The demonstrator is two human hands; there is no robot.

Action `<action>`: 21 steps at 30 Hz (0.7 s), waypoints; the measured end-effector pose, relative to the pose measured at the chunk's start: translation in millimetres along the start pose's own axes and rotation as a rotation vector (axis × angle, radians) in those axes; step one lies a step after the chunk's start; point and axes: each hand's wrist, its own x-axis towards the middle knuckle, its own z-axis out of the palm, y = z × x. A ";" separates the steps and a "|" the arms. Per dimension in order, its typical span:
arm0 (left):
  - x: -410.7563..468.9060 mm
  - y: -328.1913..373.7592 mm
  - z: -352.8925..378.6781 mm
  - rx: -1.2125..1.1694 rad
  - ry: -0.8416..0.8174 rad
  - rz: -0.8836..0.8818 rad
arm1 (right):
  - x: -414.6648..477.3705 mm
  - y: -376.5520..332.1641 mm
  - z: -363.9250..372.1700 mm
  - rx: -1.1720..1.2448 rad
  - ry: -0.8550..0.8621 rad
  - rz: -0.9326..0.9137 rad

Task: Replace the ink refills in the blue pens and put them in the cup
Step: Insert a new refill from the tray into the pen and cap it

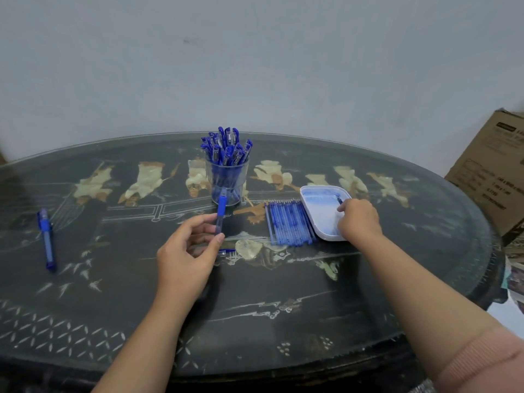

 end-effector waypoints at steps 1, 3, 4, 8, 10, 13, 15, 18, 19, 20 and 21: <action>0.1 0.2 0.0 0.001 -0.003 0.001 | 0.6 0.1 0.2 -0.007 0.002 0.005; 0.4 0.4 -0.1 0.000 -0.004 -0.002 | 3.1 0.4 1.5 -0.034 0.004 0.001; 0.5 0.6 0.1 -0.002 -0.005 -0.003 | 5.1 0.4 2.7 -0.042 0.006 0.000; 0.5 0.5 1.1 -0.004 -0.011 -0.003 | 12.7 -1.5 5.6 -0.013 0.013 0.025; 0.2 0.6 0.9 -0.004 -0.007 -0.003 | 15.9 -3.1 6.3 -0.012 0.008 0.050; -0.3 2.1 0.2 -0.006 -0.008 -0.002 | 13.7 -7.4 4.8 -0.070 -0.019 0.033; -0.4 2.8 -0.4 -0.016 -0.004 -0.006 | 11.1 -10.0 3.5 -0.119 -0.041 0.002; -1.0 3.9 -2.4 -0.024 0.004 -0.009 | 5.4 -22.4 -2.8 -0.078 -0.034 -0.050; -1.1 4.3 -3.0 -0.021 0.003 -0.008 | 2.1 -30.3 -7.5 -0.014 -0.015 -0.070; -1.3 4.5 -4.1 -0.019 0.004 -0.006 | -1.0 -39.6 -12.9 0.055 0.004 -0.098; -1.3 4.7 -5.3 -0.018 0.005 -0.003 | -6.3 -50.9 -19.8 0.144 0.015 -0.127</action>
